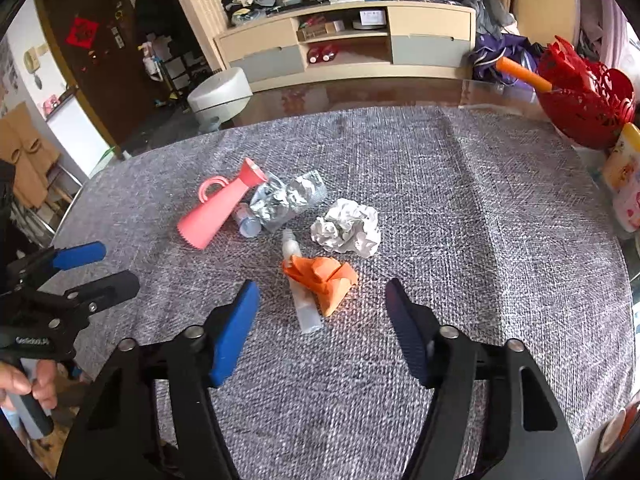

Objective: Collect trash
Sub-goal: 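Grasp the pink horn with the left tool while the right tool grasps the orange paper, then lower the pink horn and orange paper down to the black bin, then open both tools to drop the items into the bin, then raise, then grasp the blue bottle with the left tool while the right tool grasps the white tube, then lower the blue bottle and white tube down to the black bin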

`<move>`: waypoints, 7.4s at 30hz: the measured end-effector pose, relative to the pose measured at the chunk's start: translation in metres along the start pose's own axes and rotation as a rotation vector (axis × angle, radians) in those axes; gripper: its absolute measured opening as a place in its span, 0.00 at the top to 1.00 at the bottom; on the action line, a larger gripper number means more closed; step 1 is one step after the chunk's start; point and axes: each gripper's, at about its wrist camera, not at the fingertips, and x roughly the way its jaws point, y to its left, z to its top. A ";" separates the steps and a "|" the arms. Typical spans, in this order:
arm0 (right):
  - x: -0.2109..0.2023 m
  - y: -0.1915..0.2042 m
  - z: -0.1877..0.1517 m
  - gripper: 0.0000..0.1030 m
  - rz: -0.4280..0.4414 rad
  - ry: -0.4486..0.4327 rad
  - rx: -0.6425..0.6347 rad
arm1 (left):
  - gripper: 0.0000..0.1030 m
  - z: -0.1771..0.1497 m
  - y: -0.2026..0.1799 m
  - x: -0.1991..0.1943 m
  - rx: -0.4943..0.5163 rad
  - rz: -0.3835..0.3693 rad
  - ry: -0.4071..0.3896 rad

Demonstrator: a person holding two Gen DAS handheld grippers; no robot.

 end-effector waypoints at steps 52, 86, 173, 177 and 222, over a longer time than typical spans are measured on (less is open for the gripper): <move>-0.067 0.023 -0.021 0.82 0.054 -0.120 -0.044 | 0.69 -0.027 -0.036 -0.063 0.126 -0.017 -0.076; -0.072 0.065 -0.177 0.81 0.131 0.098 -0.031 | 0.69 -0.233 -0.063 -0.069 0.011 -0.071 0.045; 0.038 0.009 -0.010 0.67 0.028 0.068 -0.041 | 0.28 0.009 0.002 0.009 -0.015 0.087 0.011; 0.044 0.016 -0.010 0.73 -0.024 0.059 -0.090 | 0.28 0.020 -0.004 0.027 -0.005 0.077 0.022; 0.012 0.015 -0.041 0.86 0.034 0.049 -0.056 | 0.83 -0.017 -0.014 0.025 0.100 0.078 0.065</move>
